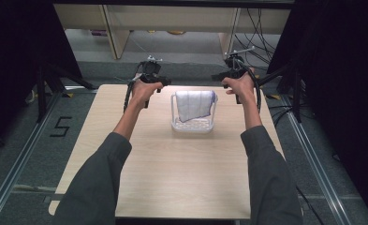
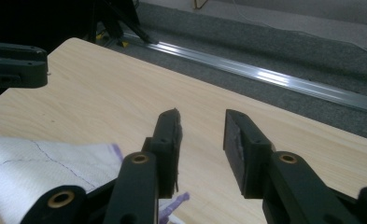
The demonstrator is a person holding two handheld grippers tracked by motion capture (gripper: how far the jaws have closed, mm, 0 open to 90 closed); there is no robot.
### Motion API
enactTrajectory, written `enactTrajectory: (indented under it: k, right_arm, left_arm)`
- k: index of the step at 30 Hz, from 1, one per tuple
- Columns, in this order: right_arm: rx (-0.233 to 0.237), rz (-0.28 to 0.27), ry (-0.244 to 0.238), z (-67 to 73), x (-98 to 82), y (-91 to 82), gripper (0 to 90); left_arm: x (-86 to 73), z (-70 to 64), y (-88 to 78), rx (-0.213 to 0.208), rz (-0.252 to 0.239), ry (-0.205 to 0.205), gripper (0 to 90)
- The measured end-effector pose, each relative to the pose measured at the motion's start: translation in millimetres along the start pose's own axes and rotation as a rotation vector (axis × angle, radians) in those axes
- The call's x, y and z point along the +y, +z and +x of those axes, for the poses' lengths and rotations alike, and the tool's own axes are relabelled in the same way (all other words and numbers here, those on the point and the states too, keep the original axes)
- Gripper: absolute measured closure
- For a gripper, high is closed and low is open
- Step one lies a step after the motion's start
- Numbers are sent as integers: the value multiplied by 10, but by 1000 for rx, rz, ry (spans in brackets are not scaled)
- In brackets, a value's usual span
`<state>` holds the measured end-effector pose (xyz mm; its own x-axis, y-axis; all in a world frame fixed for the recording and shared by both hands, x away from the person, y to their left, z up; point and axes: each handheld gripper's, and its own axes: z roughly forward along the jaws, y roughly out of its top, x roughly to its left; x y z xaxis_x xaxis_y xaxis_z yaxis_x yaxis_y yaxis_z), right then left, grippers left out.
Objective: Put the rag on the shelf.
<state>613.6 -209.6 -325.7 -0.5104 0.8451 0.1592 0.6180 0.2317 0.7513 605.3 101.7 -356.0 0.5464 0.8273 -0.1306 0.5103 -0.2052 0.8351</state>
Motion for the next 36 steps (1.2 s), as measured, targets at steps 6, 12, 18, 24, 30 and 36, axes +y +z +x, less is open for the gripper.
enactTrajectory:
  k: [6,12,18,24,30,36]
  right_arm:
    - [0,-4,26,-14,-81,-147,636]
    - [8,-4,19,-64,-170,-271,617]
    - [12,-7,16,-72,-264,-333,603]
    - [11,-13,2,-74,-353,-390,586]
    - [16,-34,-27,-54,-440,-463,571]
    - [7,-39,-59,-1,-549,-566,558]
  left_arm:
    - [-70,71,-159,-9,5,3,646]
    - [-187,143,-330,-19,-8,5,615]
    - [-303,209,-484,-25,-16,-5,561]
    - [-452,213,-585,-44,-33,-13,507]
    - [-632,160,-642,-71,-7,4,464]
    - [-814,110,-664,-108,-11,-12,444]
